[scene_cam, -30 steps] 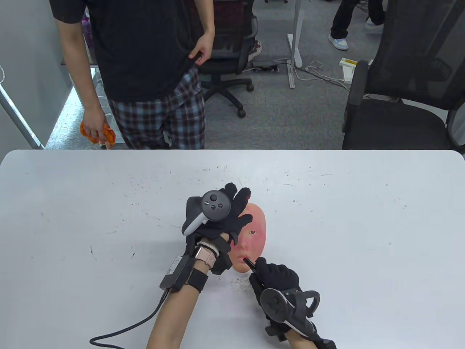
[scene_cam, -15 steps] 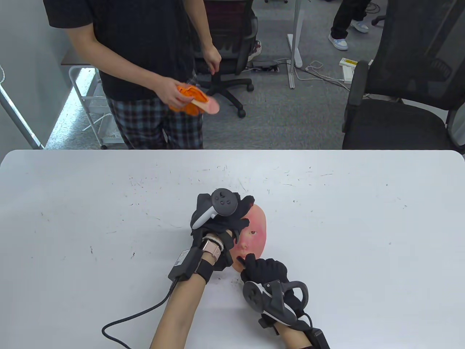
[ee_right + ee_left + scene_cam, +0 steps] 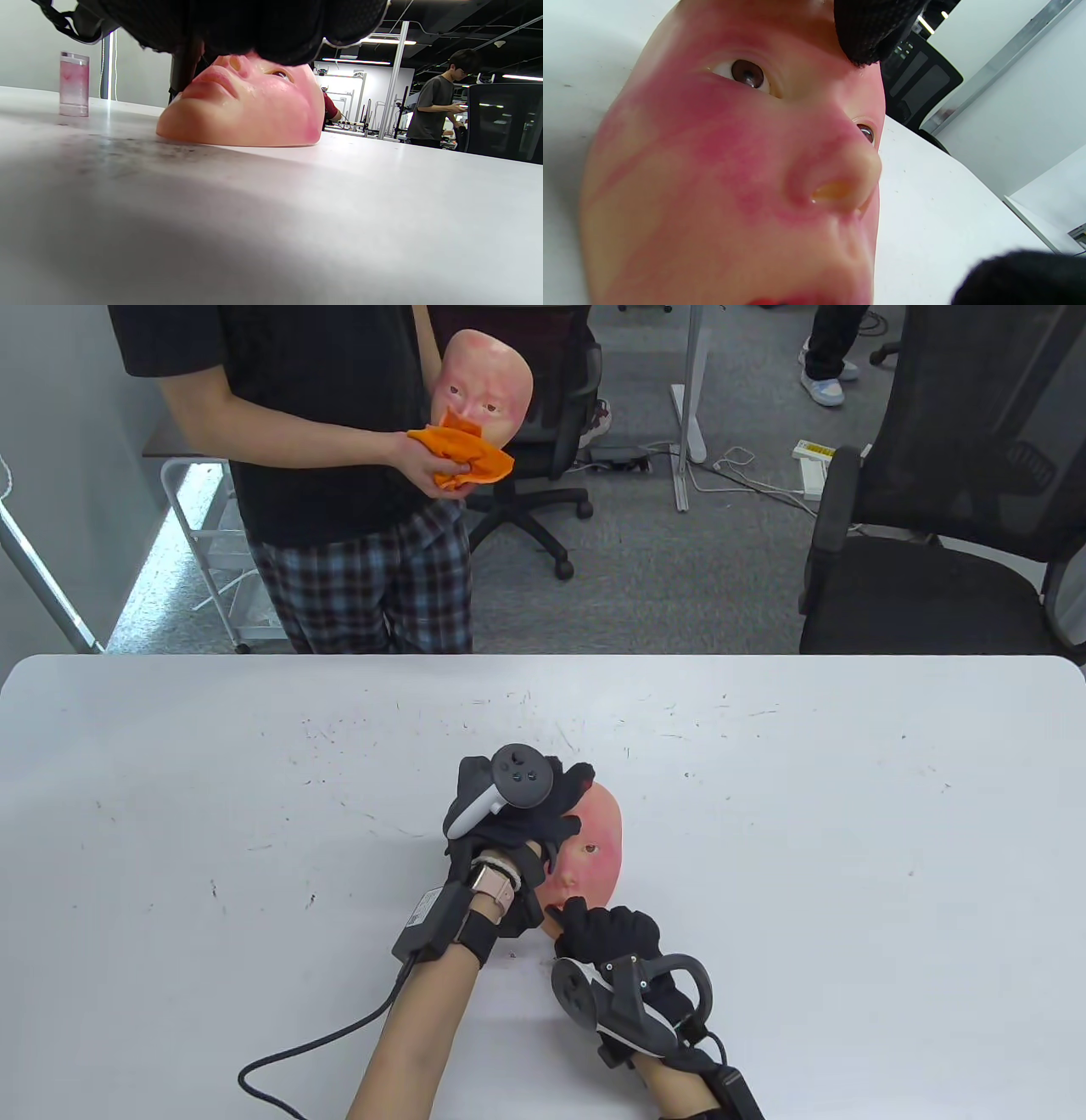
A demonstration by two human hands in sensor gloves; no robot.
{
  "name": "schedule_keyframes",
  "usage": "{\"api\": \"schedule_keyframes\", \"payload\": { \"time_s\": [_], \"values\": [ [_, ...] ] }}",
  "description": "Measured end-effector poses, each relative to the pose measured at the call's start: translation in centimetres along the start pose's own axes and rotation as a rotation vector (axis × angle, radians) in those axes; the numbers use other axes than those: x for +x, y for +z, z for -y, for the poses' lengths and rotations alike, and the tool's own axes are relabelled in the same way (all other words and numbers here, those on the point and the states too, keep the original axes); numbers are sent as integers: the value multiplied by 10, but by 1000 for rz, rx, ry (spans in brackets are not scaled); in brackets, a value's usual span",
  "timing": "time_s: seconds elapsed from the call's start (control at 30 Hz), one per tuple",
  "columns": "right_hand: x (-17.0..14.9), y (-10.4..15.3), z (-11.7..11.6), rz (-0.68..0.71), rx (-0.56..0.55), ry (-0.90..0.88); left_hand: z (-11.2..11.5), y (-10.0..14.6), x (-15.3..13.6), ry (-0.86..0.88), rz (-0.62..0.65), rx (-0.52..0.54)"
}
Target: Apply lipstick on mannequin lips
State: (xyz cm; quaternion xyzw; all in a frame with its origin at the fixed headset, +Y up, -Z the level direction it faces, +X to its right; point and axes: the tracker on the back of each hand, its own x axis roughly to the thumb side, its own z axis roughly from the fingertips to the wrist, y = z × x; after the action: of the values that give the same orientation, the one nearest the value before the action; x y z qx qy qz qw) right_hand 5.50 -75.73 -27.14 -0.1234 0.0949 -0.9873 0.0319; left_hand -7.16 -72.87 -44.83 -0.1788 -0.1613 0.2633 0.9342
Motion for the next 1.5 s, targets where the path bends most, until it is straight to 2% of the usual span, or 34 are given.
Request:
{"api": "schedule_keyframes", "payload": {
  "time_s": [0.47,0.6,1.0,1.17,1.33,1.5],
  "values": [
    [-7,6,2,-76,-108,-17,2,1,1,-8,1,3],
    [-16,7,0,-105,-112,-80,2,1,1,-8,0,2],
    [-26,9,-3,-130,-11,-105,2,2,1,-3,-3,0],
    [-13,15,2,-39,-97,-78,2,2,1,-1,-2,-2],
    [-3,8,1,-12,-36,-18,2,2,1,-3,-1,-2],
    [-4,10,0,-1,-40,-41,2,2,1,-4,-2,-6]
  ]
}}
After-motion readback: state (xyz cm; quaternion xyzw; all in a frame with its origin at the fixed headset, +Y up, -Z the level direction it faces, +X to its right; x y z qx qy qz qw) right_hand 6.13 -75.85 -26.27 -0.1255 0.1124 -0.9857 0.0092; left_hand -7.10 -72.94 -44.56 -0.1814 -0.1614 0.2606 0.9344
